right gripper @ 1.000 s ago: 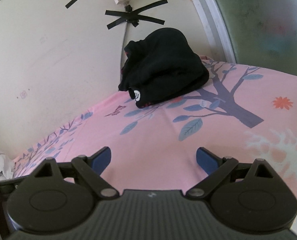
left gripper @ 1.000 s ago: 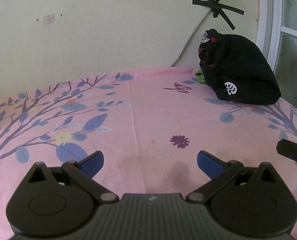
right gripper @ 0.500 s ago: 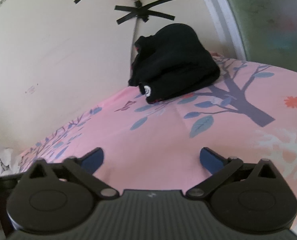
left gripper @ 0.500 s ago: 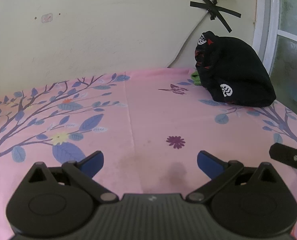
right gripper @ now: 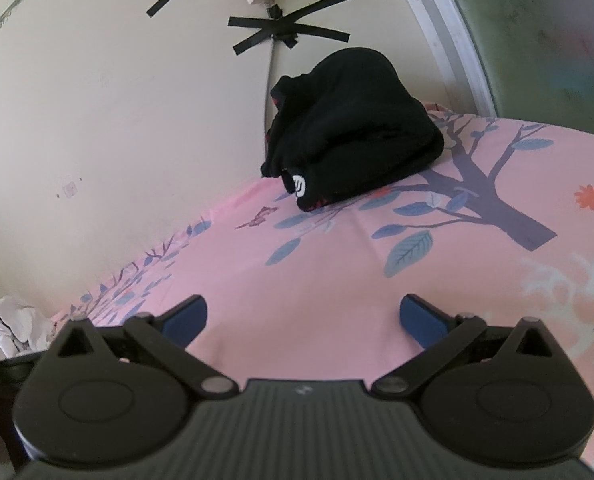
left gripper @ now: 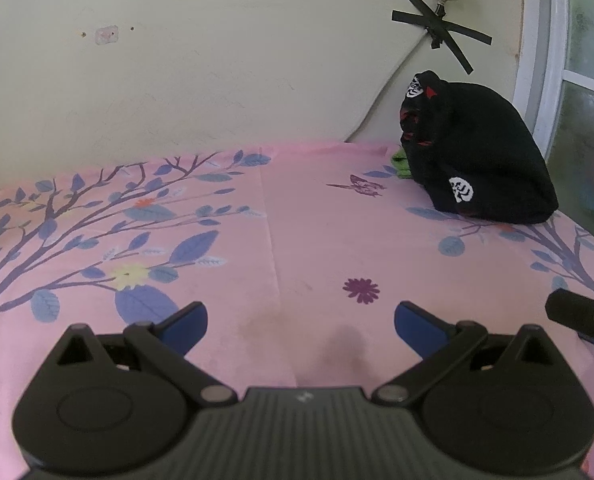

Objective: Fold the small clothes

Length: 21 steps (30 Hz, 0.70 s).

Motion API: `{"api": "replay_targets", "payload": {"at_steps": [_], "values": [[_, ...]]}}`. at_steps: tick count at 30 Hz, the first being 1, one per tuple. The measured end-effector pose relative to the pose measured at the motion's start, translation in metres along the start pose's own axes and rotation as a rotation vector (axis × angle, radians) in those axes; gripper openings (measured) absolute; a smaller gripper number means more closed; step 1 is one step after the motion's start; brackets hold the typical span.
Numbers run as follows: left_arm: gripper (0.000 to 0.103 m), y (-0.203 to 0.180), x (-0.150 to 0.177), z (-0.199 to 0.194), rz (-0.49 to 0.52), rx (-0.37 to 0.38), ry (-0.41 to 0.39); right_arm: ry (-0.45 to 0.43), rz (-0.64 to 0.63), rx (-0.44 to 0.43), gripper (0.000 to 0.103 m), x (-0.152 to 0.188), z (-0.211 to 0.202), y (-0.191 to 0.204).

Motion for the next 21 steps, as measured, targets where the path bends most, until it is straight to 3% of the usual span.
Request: {"api": "replay_targets", "payload": {"at_steps": [21], "values": [[0.103,0.0,-0.002,-0.004,0.006,-0.005,-0.037,-0.028,-0.088,0.038,0.096,-0.001,-0.009,0.009]]}}
Point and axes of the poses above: each gripper's, at about its wrist camera, not at the fingertips, and z roughly the way its jaws point, y to its left, x to its underside, the point moved 10 cm from there along z, roughly the way its jaws point, and after that the axes turned 10 degrees about -z, right-handed, at the moved point
